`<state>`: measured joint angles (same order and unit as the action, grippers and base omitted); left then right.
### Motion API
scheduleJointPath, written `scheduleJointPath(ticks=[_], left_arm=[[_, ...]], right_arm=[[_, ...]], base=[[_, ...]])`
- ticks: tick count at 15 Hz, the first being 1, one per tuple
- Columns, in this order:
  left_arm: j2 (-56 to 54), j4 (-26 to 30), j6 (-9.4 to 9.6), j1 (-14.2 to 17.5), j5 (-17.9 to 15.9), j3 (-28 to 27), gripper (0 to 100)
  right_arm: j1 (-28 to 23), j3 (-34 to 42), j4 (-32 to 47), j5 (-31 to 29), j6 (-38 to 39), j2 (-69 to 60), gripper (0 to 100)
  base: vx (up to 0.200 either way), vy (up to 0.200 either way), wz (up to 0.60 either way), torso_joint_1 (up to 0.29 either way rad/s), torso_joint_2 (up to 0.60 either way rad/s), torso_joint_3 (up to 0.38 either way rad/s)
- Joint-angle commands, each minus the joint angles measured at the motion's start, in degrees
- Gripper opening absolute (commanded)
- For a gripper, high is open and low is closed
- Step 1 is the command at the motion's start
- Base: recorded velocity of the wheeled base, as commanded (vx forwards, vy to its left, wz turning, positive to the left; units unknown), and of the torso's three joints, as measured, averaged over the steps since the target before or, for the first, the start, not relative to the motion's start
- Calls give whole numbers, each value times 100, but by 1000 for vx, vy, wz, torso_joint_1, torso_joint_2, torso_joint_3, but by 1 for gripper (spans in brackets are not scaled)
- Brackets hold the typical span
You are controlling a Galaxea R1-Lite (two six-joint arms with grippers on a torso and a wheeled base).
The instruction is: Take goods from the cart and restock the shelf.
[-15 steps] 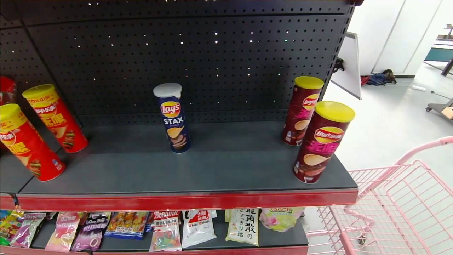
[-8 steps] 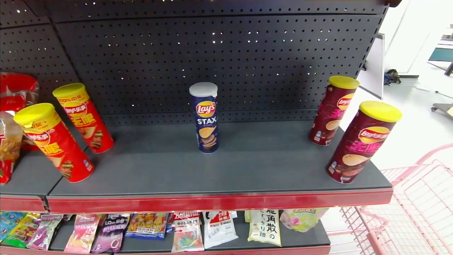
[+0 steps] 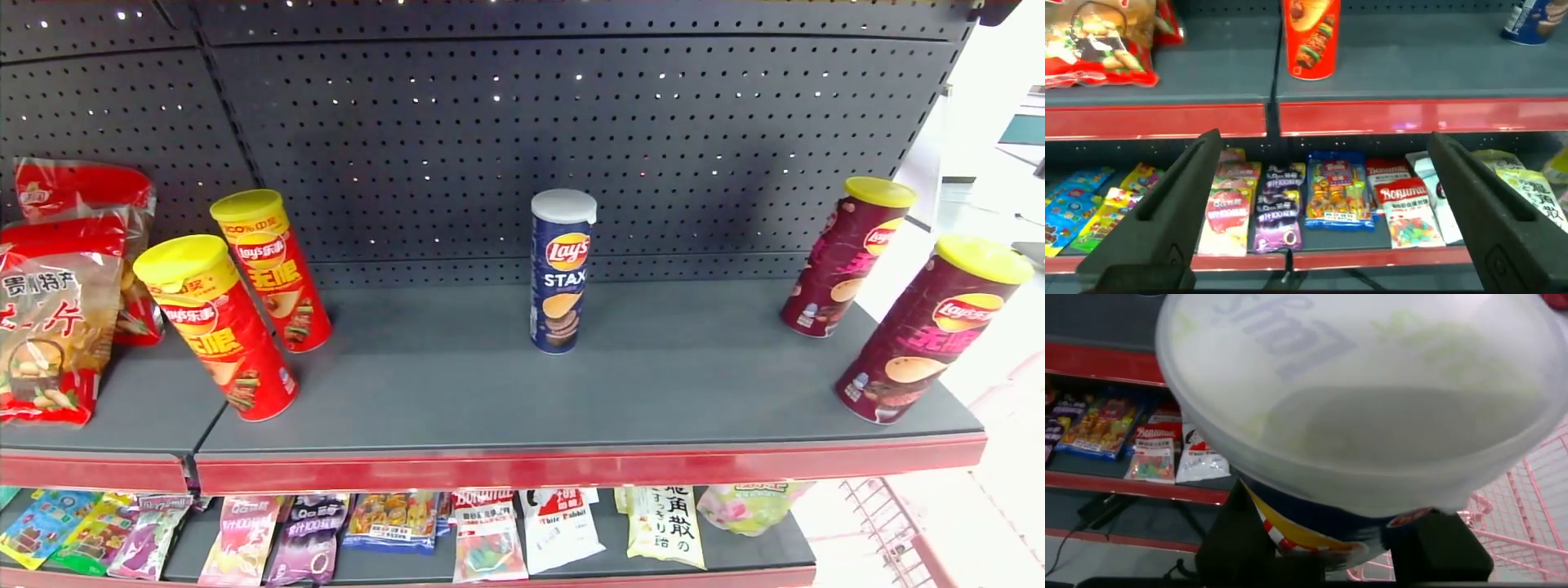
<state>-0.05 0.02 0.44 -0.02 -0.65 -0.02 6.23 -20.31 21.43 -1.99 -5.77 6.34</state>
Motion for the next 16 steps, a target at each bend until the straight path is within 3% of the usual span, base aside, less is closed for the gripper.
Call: scheduleJointPath(ticks=[1, 4, 6, 8, 9, 11, 14, 15, 16], left_arm=[[5, -2, 0, 11, 3, 2, 100], [5, 6, -18, 2, -6, -6, 100], [216, 6, 26, -33, -14, -6, 100], [225, 15, 352, -42, -401, -24, 100], [233, 15, 369, -50, -472, -24, 100], [225, 6, 369, -59, -480, -24, 100], [225, -2, 343, -50, -480, -24, 100], [277, -20, 334, -50, -568, -200, 100], [1279, 33, 246, -68, -612, -1184, 100]], right_arm=[[10, 45, 1, 67, -3, -63, 0], [27, 203, -51, 541, -3, -63, 0], [27, 537, -543, 1025, -3, -63, 0], [27, 818, -772, 1359, 5, -63, 0], [36, 985, -798, 1508, 5, -63, 0], [27, 1433, -1150, 1535, -83, -63, 0], [-34, 1512, -1352, 1456, -91, -54, 0], [-25, 1512, -1361, 1332, -109, -63, 0], [-25, 1512, -1361, 1315, -153, -63, 0]], base=[[0, 0, 0, 0, 0, 0], [0, 0, 0, 0, 0, 0], [0, 0, 0, 0, 0, 0], [0, 0, 0, 0, 0, 0], [0, 0, 0, 0, 0, 0], [0, 0, 0, 0, 0, 0], [0, 0, 0, 0, 0, 0], [0, 0, 0, 0, 0, 0], [0, 0, 0, 0, 0, 0]])
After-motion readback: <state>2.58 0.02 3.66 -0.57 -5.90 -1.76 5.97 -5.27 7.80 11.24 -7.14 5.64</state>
